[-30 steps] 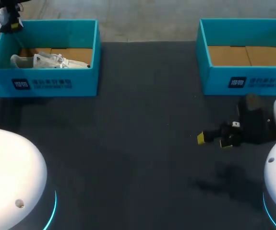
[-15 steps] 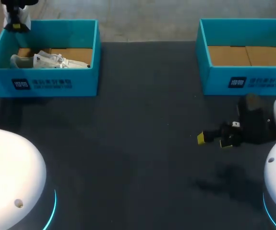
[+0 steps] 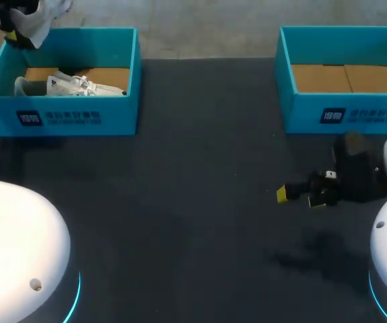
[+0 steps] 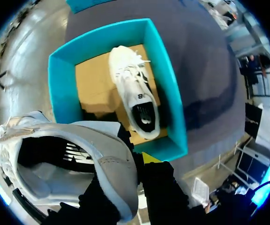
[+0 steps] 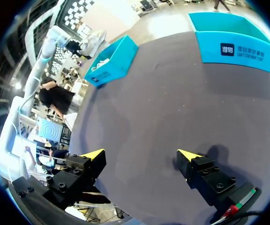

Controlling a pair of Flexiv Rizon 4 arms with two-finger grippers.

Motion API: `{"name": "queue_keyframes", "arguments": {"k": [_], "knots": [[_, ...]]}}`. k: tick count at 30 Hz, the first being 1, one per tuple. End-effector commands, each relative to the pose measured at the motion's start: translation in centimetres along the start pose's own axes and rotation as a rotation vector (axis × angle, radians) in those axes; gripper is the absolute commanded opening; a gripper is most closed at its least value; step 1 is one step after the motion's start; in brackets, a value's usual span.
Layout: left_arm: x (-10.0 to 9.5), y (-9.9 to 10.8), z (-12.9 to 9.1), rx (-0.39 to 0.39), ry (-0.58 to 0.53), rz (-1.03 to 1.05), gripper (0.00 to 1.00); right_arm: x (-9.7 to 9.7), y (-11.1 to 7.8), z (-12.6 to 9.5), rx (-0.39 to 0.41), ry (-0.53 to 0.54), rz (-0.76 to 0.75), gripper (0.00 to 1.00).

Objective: Take the shoe out of the shoebox, open the shoe tongue, remove and reinsert the insole, then place the shoe into the shoebox

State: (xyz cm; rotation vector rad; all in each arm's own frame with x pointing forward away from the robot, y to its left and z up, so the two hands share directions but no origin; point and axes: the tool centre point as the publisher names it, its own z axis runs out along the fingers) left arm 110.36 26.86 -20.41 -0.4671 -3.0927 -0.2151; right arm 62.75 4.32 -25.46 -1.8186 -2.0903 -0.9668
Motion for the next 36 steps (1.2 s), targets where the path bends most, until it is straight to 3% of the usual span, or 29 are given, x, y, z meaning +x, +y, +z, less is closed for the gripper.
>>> {"name": "queue_keyframes", "arguments": {"k": [1,6,26,27,28,36], "knots": [[-0.8,0.3,-0.7,-0.04,0.122,0.179,0.0,0.2,-0.2,-0.1,-0.002,-0.005,0.002,1.0],[-1.1,1.0,-1.0,0.008,0.131,0.228,0.0,0.2,-0.2,-0.1,-0.002,-0.005,0.002,1.0],[-1.1,1.0,-1.0,0.008,0.131,0.228,0.0,0.2,-0.2,-0.1,-0.002,-0.005,0.002,1.0],[-1.0,1.0,-1.0,-0.01,0.118,0.265,0.0,0.2,-0.2,-0.1,-0.002,-0.005,0.002,1.0],[-0.8,1.5,-1.2,0.033,0.099,0.322,0.0,0.2,-0.2,-0.1,-0.002,-0.005,0.002,1.0],[-0.6,3.7,-1.5,-0.011,0.092,0.601,0.0,0.2,-0.2,-0.1,-0.002,-0.005,0.002,1.0]]}}
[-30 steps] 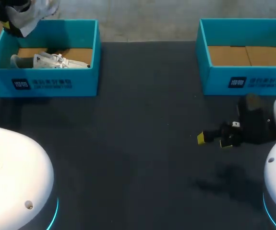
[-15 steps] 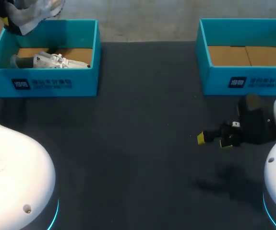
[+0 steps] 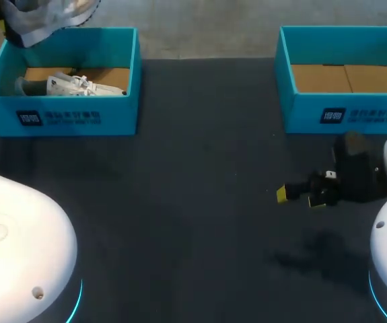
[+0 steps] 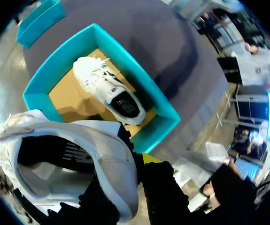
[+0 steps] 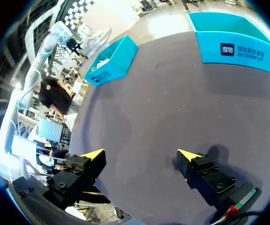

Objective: Take the shoe out of the shoebox, open the shoe tongue, remove and reinsert the insole, then place the shoe into the shoebox

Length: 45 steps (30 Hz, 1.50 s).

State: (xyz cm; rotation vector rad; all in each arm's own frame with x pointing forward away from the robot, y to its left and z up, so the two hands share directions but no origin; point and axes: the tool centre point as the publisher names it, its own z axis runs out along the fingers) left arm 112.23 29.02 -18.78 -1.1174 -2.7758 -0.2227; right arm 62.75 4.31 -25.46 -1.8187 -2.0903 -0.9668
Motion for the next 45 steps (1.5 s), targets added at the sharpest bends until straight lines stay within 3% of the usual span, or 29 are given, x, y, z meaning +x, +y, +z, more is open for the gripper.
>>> {"name": "queue_keyframes", "arguments": {"k": [1,11,14,24,45], "knots": [[1.0,0.7,0.0,-0.03,-0.012,0.169,0.0,0.2,-0.2,-0.1,-0.002,-0.005,0.001,1.0],[0.8,2.7,0.7,-0.06,0.038,0.526,0.0,0.2,-0.2,-0.1,-0.002,-0.005,0.001,1.0],[1.0,2.9,1.0,-0.071,0.005,0.658,0.0,0.2,-0.2,-0.1,-0.002,-0.005,0.001,1.0],[0.1,3.7,0.9,-0.072,0.009,0.694,0.0,0.2,-0.2,-0.1,-0.002,-0.005,0.001,1.0],[-0.1,3.3,0.9,-0.078,0.021,0.663,0.0,0.2,-0.2,-0.1,-0.002,-0.005,0.001,1.0]]}}
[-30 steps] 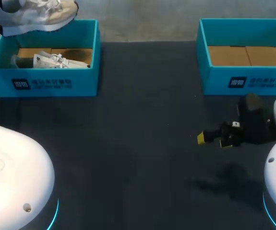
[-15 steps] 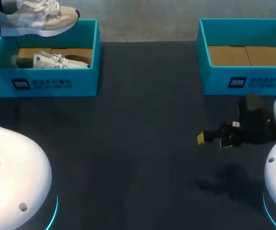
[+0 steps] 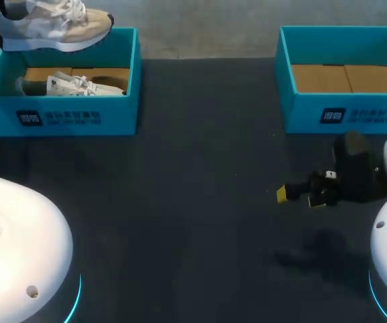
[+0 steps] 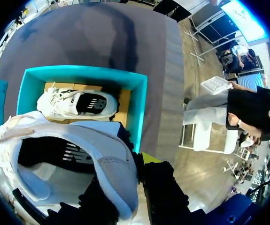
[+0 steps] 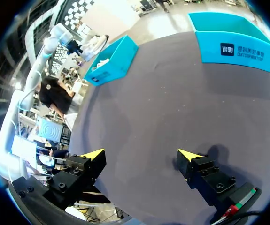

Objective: Take the shoe out of the shoebox, open the shoe tongue, remove and reinsert the insole, then place the shoe into the shoebox

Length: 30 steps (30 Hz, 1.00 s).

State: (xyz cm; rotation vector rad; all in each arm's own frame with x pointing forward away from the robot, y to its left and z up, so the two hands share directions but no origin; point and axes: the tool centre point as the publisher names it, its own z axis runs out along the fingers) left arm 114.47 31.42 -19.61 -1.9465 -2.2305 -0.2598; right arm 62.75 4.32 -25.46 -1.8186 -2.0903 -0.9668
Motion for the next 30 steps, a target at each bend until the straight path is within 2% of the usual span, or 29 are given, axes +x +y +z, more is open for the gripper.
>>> {"name": "queue_keyframes", "arguments": {"k": [1,14,30], "knots": [[0.1,0.1,-0.2,0.002,0.001,0.002,0.0,0.2,-0.2,-0.1,-0.002,-0.005,0.002,1.0],[0.3,-0.4,0.2,0.006,-0.034,0.06,0.0,0.2,-0.2,-0.1,-0.002,-0.005,0.002,1.0],[-1.9,-2.1,2.8,0.045,-0.022,0.134,0.0,0.2,-0.2,-0.1,-0.002,-0.005,0.002,1.0]]}}
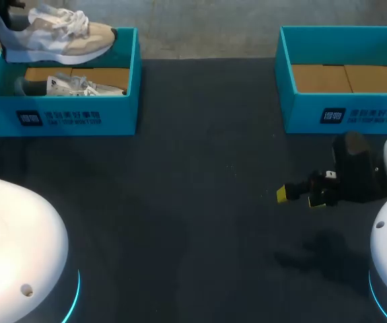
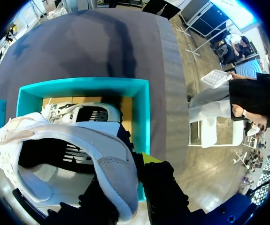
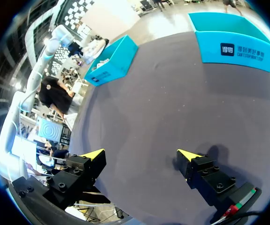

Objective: Take the shoe out of the shoebox, open the shoe tongue, remove and reinsert the insole, then place the shoe into the shoebox

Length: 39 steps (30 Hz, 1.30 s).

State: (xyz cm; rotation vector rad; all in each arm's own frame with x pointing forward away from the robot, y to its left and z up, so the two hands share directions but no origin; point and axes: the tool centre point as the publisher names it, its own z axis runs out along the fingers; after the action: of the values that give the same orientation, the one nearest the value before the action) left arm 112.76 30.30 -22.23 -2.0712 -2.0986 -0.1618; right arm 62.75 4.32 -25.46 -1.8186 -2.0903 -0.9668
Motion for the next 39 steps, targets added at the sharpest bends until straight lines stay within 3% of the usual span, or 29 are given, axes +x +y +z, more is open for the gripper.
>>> {"name": "queue_keyframes", "arguments": {"k": [1,17,30,39], "knots": [[-0.5,-0.1,0.7,0.004,0.01,0.009,0.0,0.2,-0.2,-0.1,-0.002,-0.005,0.002,1.0],[-1.3,0.7,3.1,0.049,0.038,0.005,0.0,0.2,-0.2,-0.1,-0.002,-0.005,0.002,1.0],[-1.4,0.7,3.3,0.06,0.046,0.014,0.0,0.2,-0.2,-0.1,-0.002,-0.005,0.002,1.0],[-1.2,0.9,2.3,0.04,0.024,0.006,0.0,0.2,-0.2,-0.1,-0.002,-0.005,0.002,1.0]]}}
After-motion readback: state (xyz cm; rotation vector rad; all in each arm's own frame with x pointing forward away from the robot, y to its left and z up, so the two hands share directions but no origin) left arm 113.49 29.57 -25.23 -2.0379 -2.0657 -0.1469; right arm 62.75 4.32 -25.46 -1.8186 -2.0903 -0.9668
